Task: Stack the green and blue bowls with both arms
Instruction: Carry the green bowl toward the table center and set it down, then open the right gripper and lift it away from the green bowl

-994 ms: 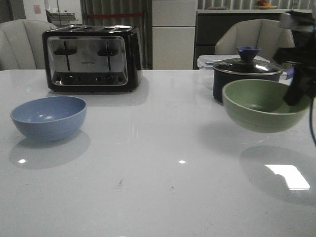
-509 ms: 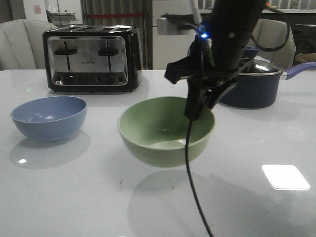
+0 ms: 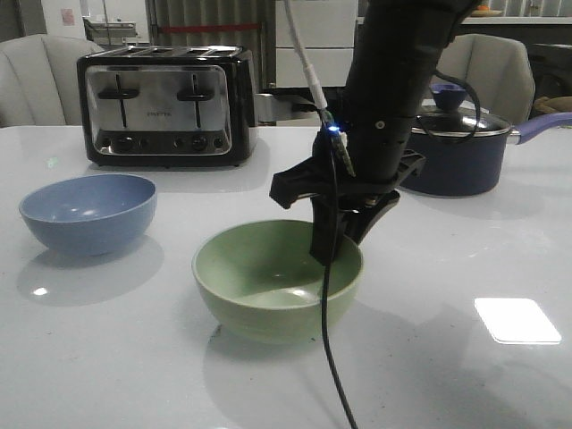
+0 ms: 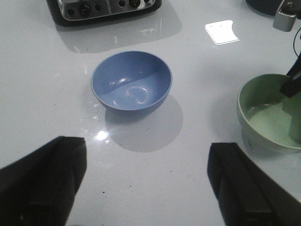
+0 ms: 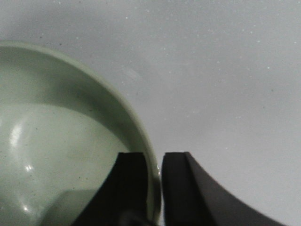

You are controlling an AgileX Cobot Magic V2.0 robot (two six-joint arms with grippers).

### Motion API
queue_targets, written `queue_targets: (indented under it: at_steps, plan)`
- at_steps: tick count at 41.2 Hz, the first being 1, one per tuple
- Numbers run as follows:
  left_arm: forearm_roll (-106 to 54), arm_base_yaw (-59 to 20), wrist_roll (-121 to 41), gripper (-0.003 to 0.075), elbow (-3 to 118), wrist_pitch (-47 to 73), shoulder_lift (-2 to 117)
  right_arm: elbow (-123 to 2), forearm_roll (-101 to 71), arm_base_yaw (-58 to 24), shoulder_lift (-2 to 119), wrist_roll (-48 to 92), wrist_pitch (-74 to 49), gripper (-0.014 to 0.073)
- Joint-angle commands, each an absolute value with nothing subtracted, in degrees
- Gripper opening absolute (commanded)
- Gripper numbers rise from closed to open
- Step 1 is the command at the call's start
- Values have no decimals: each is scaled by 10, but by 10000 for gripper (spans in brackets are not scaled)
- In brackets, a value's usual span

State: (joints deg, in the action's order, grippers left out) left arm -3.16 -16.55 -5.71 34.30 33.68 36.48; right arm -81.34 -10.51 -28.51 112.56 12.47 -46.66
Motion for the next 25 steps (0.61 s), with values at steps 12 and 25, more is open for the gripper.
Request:
queue_targets:
  at_steps: [12,25]
  plan:
    - [-38,-169,-56,581,359,290,368,-818,-110,-284,1001,130,-429,498]
    - [-38,-169,-56,581,359,290,368,-686,-110,-284,788,135,-393,498]
